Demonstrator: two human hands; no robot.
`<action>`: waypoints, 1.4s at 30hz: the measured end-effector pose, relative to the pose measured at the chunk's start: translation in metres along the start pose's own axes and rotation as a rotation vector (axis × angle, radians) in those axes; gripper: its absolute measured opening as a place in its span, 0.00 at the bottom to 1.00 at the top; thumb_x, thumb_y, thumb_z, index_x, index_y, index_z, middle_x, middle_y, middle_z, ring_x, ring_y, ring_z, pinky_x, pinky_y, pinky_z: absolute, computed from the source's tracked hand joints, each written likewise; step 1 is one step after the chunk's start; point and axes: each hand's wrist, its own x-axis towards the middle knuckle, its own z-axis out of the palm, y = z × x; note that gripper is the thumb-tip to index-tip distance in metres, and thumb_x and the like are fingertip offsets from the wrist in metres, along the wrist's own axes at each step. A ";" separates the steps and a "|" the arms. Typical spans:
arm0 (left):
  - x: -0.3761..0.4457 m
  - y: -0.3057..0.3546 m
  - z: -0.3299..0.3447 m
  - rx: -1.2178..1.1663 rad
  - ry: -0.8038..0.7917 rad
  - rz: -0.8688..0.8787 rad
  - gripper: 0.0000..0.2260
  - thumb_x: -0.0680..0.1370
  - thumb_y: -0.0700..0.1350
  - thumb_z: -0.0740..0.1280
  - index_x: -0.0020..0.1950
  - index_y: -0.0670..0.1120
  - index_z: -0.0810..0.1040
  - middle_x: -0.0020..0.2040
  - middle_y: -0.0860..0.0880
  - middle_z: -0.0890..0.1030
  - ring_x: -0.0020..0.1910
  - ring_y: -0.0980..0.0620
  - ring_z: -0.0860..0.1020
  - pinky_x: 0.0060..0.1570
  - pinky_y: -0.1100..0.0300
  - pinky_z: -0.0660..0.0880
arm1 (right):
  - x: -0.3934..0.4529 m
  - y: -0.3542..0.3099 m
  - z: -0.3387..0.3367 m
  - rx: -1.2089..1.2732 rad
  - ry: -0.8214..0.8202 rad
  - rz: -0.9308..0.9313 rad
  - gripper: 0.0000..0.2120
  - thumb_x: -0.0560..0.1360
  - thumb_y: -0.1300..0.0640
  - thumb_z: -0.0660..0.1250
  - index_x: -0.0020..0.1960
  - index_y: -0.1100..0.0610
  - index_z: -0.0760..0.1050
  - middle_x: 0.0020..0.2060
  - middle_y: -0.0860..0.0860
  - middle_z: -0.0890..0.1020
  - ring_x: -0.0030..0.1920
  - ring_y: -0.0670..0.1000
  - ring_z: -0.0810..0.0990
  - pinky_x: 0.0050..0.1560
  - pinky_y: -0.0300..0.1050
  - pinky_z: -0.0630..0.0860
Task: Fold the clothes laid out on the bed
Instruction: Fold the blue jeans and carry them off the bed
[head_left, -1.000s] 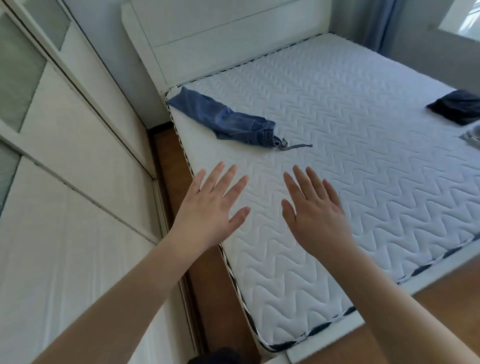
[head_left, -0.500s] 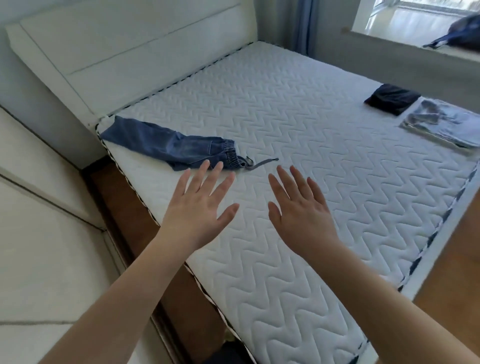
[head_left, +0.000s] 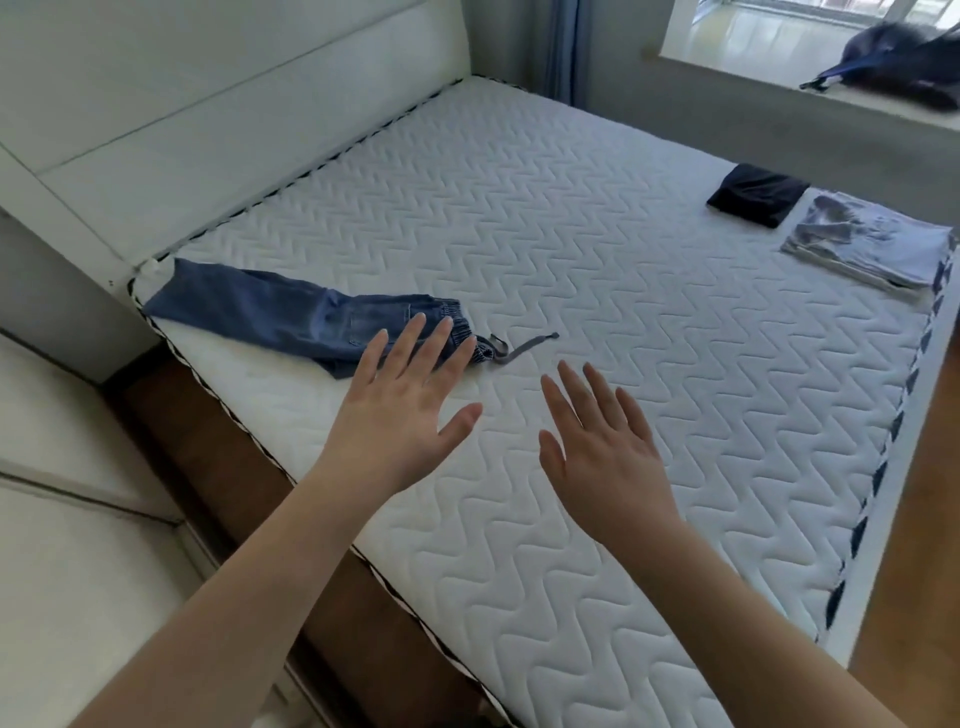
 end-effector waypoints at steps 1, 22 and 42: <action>0.000 -0.002 -0.001 -0.008 0.003 0.004 0.32 0.77 0.67 0.33 0.79 0.58 0.38 0.80 0.53 0.39 0.77 0.53 0.32 0.75 0.49 0.33 | 0.001 0.000 -0.001 0.004 -0.003 0.008 0.28 0.82 0.43 0.41 0.80 0.48 0.41 0.79 0.46 0.41 0.78 0.48 0.35 0.77 0.49 0.34; 0.076 -0.111 0.066 0.040 0.000 0.095 0.31 0.77 0.67 0.35 0.79 0.57 0.38 0.81 0.51 0.41 0.78 0.52 0.35 0.75 0.49 0.35 | 0.122 -0.044 0.054 0.125 -0.021 0.065 0.28 0.82 0.43 0.43 0.80 0.47 0.40 0.79 0.45 0.41 0.78 0.47 0.37 0.76 0.49 0.37; 0.343 -0.219 0.322 0.000 -0.201 0.394 0.32 0.77 0.65 0.32 0.80 0.55 0.41 0.81 0.49 0.43 0.79 0.50 0.39 0.75 0.49 0.36 | 0.361 -0.051 0.279 0.222 -0.292 0.357 0.33 0.81 0.47 0.52 0.80 0.49 0.39 0.79 0.45 0.40 0.78 0.47 0.38 0.76 0.49 0.40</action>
